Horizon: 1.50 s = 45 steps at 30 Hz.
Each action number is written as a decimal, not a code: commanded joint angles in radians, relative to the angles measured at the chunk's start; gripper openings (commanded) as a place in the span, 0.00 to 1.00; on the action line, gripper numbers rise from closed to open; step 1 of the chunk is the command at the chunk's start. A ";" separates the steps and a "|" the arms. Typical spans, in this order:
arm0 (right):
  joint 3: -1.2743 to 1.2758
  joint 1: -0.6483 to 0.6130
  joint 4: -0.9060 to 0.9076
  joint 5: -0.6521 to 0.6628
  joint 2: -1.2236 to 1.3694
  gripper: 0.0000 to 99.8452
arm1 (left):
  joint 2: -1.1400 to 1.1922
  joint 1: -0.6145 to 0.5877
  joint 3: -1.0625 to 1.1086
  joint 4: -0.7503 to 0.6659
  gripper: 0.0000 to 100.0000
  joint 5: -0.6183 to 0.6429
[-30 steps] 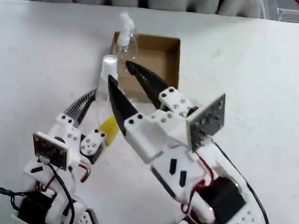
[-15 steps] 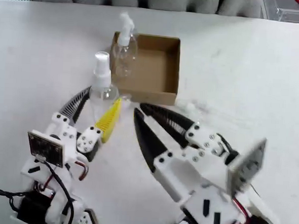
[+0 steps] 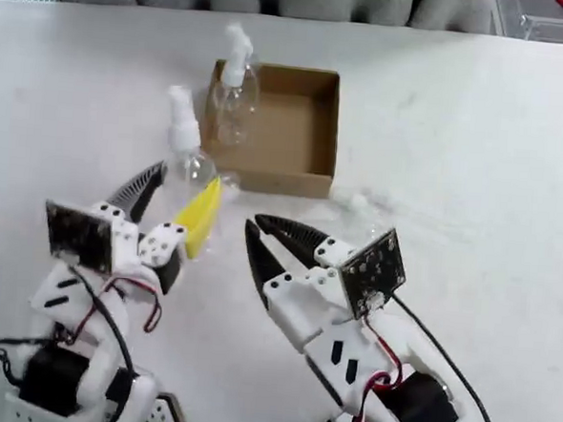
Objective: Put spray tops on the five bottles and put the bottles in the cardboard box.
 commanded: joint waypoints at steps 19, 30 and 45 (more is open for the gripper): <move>0.470 -0.188 -0.498 0.011 -0.251 0.02 | 0.119 -0.005 -0.078 -0.130 0.02 0.173; 0.588 -0.186 -0.638 0.012 -0.260 0.02 | 0.094 0.082 -0.170 0.032 0.02 0.118; 0.592 -0.111 -0.630 0.012 -0.263 0.02 | -0.054 0.119 -0.101 0.029 0.02 0.054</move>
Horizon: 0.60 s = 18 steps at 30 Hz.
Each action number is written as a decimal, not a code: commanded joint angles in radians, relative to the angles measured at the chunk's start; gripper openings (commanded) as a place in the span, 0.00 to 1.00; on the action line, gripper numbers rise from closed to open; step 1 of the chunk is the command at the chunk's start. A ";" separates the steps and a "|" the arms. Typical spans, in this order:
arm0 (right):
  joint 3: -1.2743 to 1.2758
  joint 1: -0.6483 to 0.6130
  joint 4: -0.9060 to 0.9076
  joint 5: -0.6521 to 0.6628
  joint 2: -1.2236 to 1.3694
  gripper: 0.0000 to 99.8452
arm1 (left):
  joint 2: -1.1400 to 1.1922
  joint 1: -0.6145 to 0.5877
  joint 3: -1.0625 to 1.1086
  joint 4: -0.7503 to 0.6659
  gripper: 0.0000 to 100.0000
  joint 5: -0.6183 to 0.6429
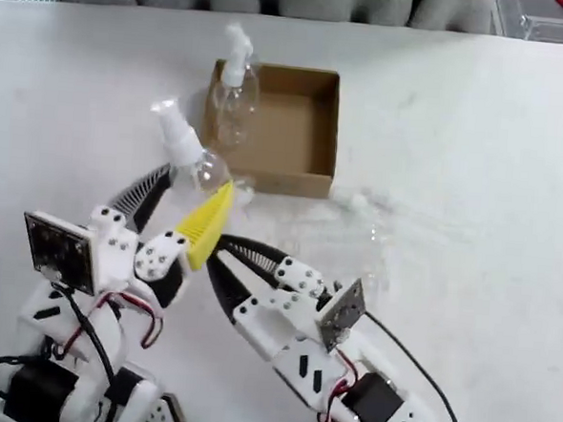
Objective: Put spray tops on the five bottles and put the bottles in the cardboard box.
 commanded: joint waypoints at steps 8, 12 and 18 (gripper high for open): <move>-0.041 0.027 0.154 0.008 -0.001 0.02 | -0.010 -0.044 0.143 -0.180 0.02 -0.005; -0.092 0.044 0.297 0.012 -0.001 0.02 | -0.010 -0.110 0.187 -0.265 0.02 -0.005; -0.101 0.255 0.456 0.012 -0.001 0.02 | -0.010 -0.116 0.245 -0.362 0.02 -0.012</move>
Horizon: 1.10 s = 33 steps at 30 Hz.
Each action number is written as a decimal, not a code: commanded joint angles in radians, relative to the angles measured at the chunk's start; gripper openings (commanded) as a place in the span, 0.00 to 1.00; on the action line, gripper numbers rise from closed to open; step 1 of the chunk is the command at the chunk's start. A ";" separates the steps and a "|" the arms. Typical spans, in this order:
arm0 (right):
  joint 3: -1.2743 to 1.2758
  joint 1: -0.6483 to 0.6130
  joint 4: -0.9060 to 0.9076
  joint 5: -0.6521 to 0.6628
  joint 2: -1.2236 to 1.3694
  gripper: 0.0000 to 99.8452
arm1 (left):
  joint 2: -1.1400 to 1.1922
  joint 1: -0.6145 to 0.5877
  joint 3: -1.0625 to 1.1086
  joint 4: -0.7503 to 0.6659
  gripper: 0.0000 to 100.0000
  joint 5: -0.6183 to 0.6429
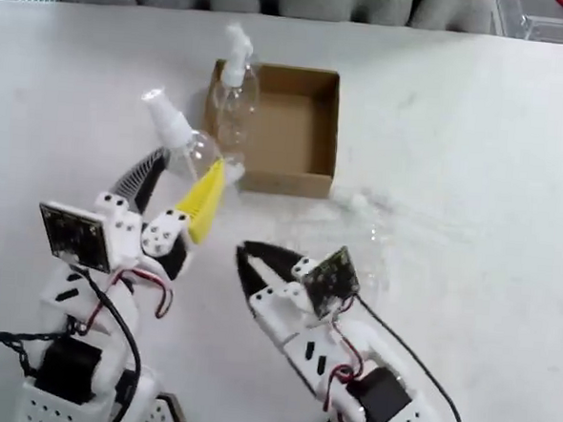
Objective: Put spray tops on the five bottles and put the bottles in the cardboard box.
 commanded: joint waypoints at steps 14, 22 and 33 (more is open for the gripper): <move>-0.040 0.647 0.214 0.153 -0.010 0.02 | 0.410 -0.102 -0.133 -0.276 0.02 -0.006; 0.097 1.032 0.088 0.163 0.012 0.02 | 0.601 -0.101 -0.149 -0.431 0.02 -0.006; 0.100 1.015 0.131 0.164 0.082 0.02 | 0.794 -0.099 -0.157 -0.698 0.02 -0.006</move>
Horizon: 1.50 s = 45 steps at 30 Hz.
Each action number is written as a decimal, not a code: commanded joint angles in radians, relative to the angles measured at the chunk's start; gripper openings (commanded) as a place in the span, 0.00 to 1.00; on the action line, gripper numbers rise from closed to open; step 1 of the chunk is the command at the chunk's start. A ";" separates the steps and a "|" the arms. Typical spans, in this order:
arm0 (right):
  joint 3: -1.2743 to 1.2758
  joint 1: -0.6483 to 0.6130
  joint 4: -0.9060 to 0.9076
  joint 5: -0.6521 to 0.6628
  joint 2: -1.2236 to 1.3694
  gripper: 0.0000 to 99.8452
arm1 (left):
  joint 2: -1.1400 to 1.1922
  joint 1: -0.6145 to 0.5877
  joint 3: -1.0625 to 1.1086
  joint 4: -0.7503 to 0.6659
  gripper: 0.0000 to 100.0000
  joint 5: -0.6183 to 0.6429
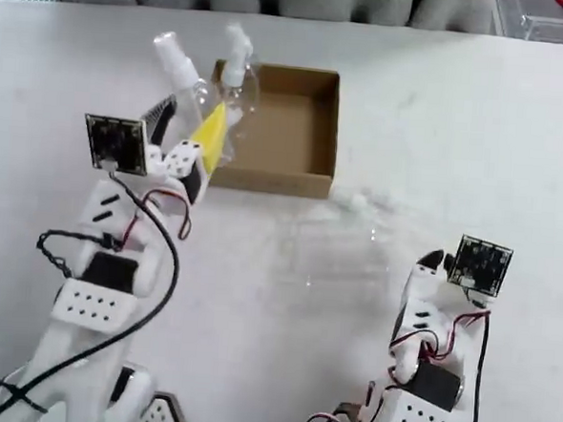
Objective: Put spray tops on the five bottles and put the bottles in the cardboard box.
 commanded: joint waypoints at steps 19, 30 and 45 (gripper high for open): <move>0.012 -0.053 -0.171 0.117 0.237 0.02 | 0.492 -0.008 -0.143 -0.417 0.02 -0.006; 0.012 -0.053 -0.254 0.117 0.320 0.02 | 0.615 -0.012 -0.201 -0.419 0.02 -0.006; 0.012 -0.053 -0.251 0.117 0.320 0.02 | 0.791 -0.058 -0.272 -0.509 0.02 -0.006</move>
